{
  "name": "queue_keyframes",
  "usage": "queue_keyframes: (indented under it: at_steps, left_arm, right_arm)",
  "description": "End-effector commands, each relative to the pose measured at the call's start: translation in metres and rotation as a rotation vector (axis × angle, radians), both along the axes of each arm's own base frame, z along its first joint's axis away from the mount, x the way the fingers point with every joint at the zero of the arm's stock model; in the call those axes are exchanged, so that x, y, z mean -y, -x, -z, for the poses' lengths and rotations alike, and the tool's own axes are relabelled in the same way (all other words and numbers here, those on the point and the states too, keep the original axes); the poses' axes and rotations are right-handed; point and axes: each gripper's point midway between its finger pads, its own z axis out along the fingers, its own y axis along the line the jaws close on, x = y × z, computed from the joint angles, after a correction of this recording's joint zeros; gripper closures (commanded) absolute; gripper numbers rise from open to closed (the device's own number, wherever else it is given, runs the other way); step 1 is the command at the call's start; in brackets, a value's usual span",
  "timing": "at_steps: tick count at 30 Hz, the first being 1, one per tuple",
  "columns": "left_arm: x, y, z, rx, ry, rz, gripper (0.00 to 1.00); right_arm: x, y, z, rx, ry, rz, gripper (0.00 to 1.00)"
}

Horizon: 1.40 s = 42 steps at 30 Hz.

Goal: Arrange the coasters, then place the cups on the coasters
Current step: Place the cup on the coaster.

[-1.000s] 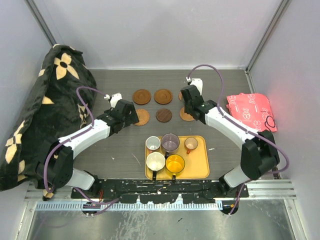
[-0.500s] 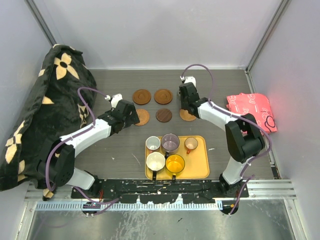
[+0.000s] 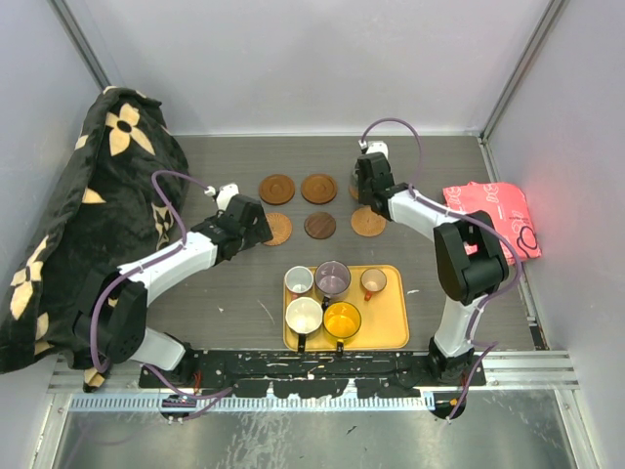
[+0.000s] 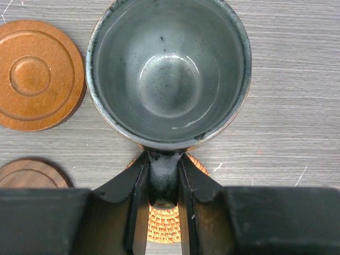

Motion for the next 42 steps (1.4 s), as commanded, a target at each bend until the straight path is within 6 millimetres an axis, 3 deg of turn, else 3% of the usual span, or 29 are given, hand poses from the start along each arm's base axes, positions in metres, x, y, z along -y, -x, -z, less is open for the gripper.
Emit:
queue_keyframes:
  at_steps: [1, 18, 42]
  left_arm:
    - [0.005, -0.012, -0.009, 0.047, 0.031, -0.007, 0.02]
    - [0.004, -0.013, -0.006, 0.041, 0.032, -0.008, 0.02]
    - [0.004, -0.013, -0.005, 0.035, 0.034, -0.01, 0.02]
  right_arm:
    - [-0.012, -0.044, -0.066, 0.226, -0.082, 0.006, 0.99]
    - [-0.012, -0.053, -0.053, 0.202, -0.113, 0.009, 0.99]
    - [-0.008, -0.049, -0.03, 0.136, -0.116, 0.028, 0.98]
